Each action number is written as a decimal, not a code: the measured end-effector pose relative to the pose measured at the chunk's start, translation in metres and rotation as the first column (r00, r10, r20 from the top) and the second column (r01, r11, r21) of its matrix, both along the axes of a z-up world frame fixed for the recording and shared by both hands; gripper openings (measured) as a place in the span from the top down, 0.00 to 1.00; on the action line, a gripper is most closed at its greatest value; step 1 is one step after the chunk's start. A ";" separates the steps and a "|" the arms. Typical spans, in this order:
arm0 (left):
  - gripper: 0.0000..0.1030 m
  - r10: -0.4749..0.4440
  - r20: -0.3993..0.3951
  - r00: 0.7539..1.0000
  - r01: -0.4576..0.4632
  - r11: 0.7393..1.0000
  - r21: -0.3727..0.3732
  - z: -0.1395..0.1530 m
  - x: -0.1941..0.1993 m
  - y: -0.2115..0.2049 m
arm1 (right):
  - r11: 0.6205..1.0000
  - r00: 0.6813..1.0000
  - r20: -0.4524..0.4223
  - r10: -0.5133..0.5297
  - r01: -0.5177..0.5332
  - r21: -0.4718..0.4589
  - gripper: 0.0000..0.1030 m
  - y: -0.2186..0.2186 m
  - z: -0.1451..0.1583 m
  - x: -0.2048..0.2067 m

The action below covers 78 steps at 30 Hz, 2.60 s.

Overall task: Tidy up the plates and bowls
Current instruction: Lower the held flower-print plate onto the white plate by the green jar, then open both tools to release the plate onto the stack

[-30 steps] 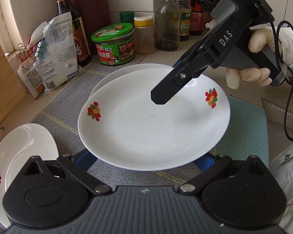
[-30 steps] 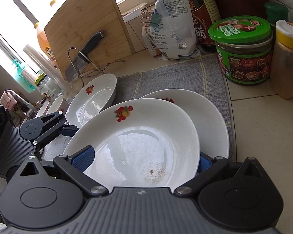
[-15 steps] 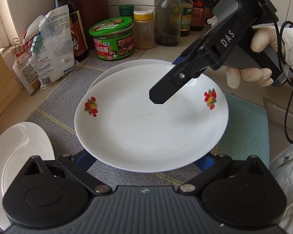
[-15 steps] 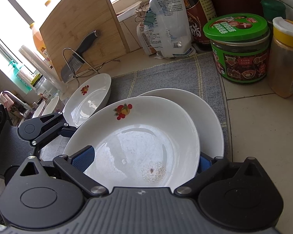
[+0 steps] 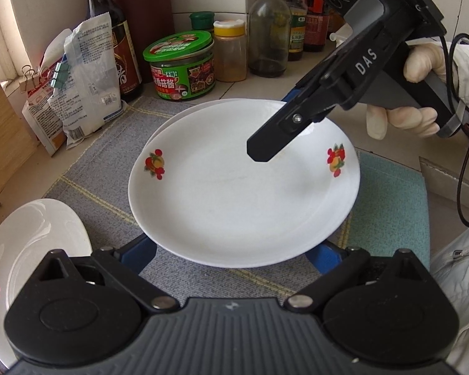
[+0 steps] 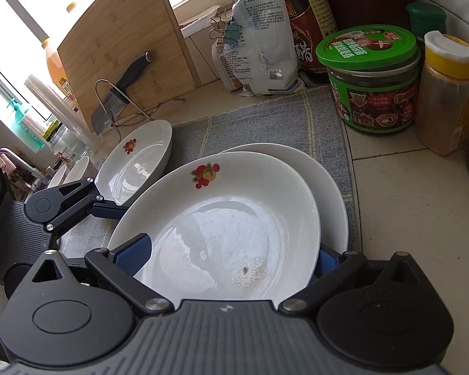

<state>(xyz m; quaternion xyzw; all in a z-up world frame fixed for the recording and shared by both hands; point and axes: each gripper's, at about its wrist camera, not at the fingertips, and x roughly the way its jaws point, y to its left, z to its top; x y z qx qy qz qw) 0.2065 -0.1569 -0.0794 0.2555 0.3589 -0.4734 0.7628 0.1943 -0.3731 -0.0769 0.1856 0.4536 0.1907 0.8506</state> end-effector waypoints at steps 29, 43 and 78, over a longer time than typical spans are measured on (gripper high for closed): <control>0.02 -0.005 -0.068 0.998 0.004 1.000 -0.014 0.000 0.003 0.002 | 0.996 0.998 -0.001 -0.058 0.058 -0.063 0.00 0.000 0.009 -0.008; 0.02 0.047 -0.113 0.993 -0.050 0.999 -0.019 -0.002 0.007 0.002 | 0.986 0.997 -0.013 -0.077 0.074 -0.149 0.00 0.012 0.015 -0.010; 0.02 0.142 -0.122 0.982 -0.149 0.988 -0.051 0.000 0.001 0.002 | 0.957 0.997 -0.042 -0.071 0.056 -0.283 0.00 0.029 0.025 -0.022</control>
